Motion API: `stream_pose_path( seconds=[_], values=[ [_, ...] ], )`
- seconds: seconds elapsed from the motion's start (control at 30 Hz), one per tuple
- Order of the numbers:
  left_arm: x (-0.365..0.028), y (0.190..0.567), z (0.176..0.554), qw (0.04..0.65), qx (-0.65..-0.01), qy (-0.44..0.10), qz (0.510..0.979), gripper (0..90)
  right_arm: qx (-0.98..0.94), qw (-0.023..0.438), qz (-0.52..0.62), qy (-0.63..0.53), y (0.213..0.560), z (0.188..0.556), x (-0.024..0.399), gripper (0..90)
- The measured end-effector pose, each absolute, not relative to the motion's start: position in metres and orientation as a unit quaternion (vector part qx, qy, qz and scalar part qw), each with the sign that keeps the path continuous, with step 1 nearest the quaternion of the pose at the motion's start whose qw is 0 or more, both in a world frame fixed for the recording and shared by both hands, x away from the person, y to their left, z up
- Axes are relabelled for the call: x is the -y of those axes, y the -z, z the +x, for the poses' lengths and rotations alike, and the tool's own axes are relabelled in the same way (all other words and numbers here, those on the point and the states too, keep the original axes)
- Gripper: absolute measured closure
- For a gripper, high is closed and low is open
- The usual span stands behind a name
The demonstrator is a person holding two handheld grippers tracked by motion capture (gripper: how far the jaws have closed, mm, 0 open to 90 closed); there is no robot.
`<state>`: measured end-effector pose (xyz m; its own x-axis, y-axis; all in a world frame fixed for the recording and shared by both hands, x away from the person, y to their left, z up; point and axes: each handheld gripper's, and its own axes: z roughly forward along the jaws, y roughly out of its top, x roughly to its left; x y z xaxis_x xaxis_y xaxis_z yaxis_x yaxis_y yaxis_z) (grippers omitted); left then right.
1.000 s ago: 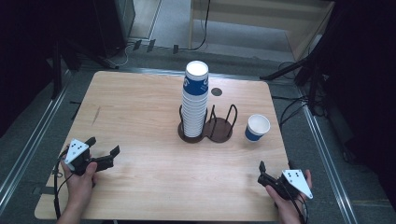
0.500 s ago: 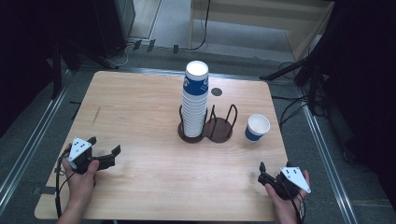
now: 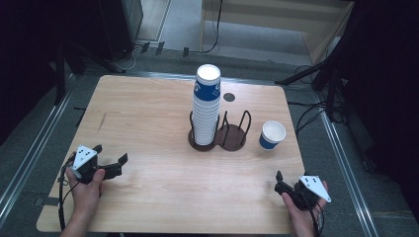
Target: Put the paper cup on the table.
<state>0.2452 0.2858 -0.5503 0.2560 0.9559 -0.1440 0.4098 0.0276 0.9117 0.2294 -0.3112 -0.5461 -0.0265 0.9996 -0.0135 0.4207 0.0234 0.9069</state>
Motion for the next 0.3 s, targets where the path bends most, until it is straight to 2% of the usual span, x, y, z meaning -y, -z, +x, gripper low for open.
stream_pose_path(
  seconds=[0.23, 0.3],
  values=[
    [-0.2858, 0.5502, 0.245, 0.474, -0.537, -0.288, 0.635, 0.0, -0.601, 0.38, 0.59, -0.382, 0.546, 0.2291, 0.3119, 6.5],
    [-0.2858, 0.5502, 0.245, 0.474, -0.537, -0.288, 0.635, 0.0, -0.6, 0.379, 0.592, -0.382, 0.546, 0.2294, 0.3121, 3.4]
  ],
)
